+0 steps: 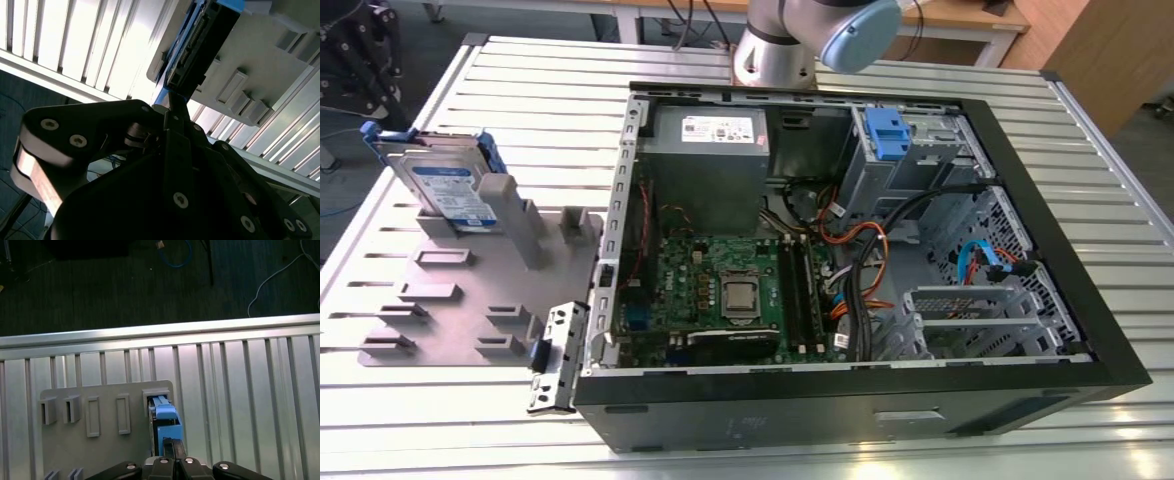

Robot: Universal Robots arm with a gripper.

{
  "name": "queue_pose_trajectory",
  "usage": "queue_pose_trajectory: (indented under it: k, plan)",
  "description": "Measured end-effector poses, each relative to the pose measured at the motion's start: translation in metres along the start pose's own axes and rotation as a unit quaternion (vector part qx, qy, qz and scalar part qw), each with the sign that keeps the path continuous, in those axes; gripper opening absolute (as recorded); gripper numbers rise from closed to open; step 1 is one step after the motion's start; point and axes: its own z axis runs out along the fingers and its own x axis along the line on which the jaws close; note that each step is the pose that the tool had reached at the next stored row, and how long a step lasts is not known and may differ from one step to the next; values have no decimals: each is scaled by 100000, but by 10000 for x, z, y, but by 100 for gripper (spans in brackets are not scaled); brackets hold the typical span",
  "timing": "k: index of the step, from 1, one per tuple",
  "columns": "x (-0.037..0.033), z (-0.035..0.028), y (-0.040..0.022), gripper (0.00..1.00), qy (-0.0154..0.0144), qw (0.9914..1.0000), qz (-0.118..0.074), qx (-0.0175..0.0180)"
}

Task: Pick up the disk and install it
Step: 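Pick up the disk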

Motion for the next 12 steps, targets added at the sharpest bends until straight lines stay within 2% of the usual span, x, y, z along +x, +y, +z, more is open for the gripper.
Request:
queue_pose_trajectory:
  k: [7, 8, 9, 11, 12]
  plan:
    - [0, -1, -1, 11, 2, 100000, 3, -8]
    - [0, 0, -1, 17, -1, 100000, 4, -7]
    - [0, -1, -1, 17, 1, 100000, 4, -9]
    - [0, 0, -2, 29, 1, 100000, 4, -6]
    - [0, 0, -2, 29, 0, 100000, 1, -6]
